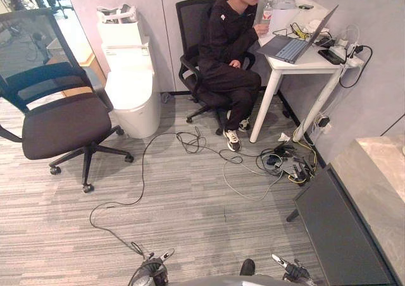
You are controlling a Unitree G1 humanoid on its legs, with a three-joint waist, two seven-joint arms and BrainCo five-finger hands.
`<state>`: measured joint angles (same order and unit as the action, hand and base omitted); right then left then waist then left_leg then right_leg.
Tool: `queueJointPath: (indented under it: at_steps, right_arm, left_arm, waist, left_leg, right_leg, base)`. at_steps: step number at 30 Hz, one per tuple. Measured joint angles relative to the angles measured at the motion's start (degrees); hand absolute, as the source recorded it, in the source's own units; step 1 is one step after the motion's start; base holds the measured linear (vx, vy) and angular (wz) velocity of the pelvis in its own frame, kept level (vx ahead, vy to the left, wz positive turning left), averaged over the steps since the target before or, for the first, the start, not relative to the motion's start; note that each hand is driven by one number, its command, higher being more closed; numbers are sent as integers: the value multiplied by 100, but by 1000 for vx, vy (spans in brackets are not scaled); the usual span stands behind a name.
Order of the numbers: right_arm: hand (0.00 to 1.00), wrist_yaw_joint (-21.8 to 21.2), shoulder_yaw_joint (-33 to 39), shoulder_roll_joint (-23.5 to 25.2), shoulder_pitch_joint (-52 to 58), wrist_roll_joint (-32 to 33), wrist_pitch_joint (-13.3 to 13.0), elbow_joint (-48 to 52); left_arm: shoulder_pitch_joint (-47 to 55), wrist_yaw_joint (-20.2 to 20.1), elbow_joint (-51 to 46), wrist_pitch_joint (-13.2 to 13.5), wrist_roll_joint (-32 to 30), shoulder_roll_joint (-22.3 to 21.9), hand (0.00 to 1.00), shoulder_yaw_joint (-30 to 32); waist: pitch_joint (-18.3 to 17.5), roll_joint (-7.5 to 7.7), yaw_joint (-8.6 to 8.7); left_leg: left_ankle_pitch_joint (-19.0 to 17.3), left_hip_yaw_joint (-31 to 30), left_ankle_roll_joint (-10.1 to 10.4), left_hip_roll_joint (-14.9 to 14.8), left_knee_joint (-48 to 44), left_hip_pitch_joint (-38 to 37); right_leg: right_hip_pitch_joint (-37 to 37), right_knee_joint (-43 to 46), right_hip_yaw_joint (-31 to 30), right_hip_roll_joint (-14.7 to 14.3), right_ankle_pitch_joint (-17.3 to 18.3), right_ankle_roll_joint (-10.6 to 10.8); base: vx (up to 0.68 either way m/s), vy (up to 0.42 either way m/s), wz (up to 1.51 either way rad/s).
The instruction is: Organize washtable
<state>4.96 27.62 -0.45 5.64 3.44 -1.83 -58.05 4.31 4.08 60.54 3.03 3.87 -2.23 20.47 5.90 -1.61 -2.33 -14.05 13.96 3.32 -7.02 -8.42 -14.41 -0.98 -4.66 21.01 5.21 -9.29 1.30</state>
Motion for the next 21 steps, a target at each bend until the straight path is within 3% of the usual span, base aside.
queueJointPath:
  at_steps: [9,11,13,14,15,17,18,19,20,21]
  right_arm:
    - [0,32,550,55,31,543,-4,-71]
    - [0,37,763,77,-12,762,-2,-122]
    - [0,69,924,58,-44,962,-18,-237]
    - [0,76,926,43,-43,979,-14,-295]
    - [0,83,931,75,-38,1010,-8,-366]
    - [0,74,1027,199,-42,1029,-13,-453]
    - [0,78,1045,205,-30,1056,-13,-451]
    - [0,78,1033,163,-3,1111,-18,-411]
    - [0,87,965,179,29,1121,-16,-276]
    - [0,101,868,170,16,1125,-35,-220]
  left_arm:
    - [-20,33,66,-52,2,26,0,180]
    - [-105,43,226,-71,12,62,0,191]
    - [-179,44,452,-170,16,249,0,183]
    - [-178,44,481,-186,15,281,0,177]
    - [-150,43,494,-198,15,424,0,166]
    - [-39,40,443,-226,29,564,0,353]
    - [-6,36,416,-232,49,539,0,507]
    - [39,37,291,-238,101,440,0,774]
    - [121,34,264,-244,190,384,0,886]
    - [167,34,249,-241,257,344,0,894]
  waist:
    - [-9,-34,55]
    - [8,-72,82]
    - [46,-106,260]
    - [46,-98,299]
    - [34,40,303]
    - [24,239,274]
    - [39,221,267]
    - [92,131,223]
    - [131,140,133]
    - [147,89,121]
  left_leg:
    - [46,94,41,-51,401,115]
    - [78,50,88,-104,464,214]
    - [89,-150,174,-267,452,173]
    - [97,-183,217,-311,427,168]
    - [128,-186,339,-361,183,194]
    - [165,-182,401,-561,-1334,679]
    - [202,-189,374,-700,-2016,905]
    - [622,-317,-22,-1027,-3439,1420]
    - [1456,-666,-79,-1121,-4543,1852]
    - [1355,-837,-79,-1120,-5011,2101]
  right_leg:
    - [334,72,-81,-96,52,-19]
    - [664,570,-79,-101,346,-70]
    - [970,1498,-95,-96,1065,-87]
    - [1022,1708,-96,-95,1228,-102]
    - [1081,2042,-111,-76,1550,-142]
    - [912,2225,-191,-102,1801,-212]
    - [798,2227,-201,-138,1860,-245]
    - [577,2304,-304,-330,2022,-337]
    - [433,2442,-474,-430,2207,-456]
    - [351,2475,-529,-473,2307,-522]
  base:
    - [-12,-18,-4]
    - [60,-62,13]
    - [152,-122,40]
    - [207,-170,36]
    - [178,-226,8]
    - [141,-246,-13]
    - [67,-209,-38]
    - [16,-229,-71]
    - [31,-224,-84]
    - [124,-162,-87]
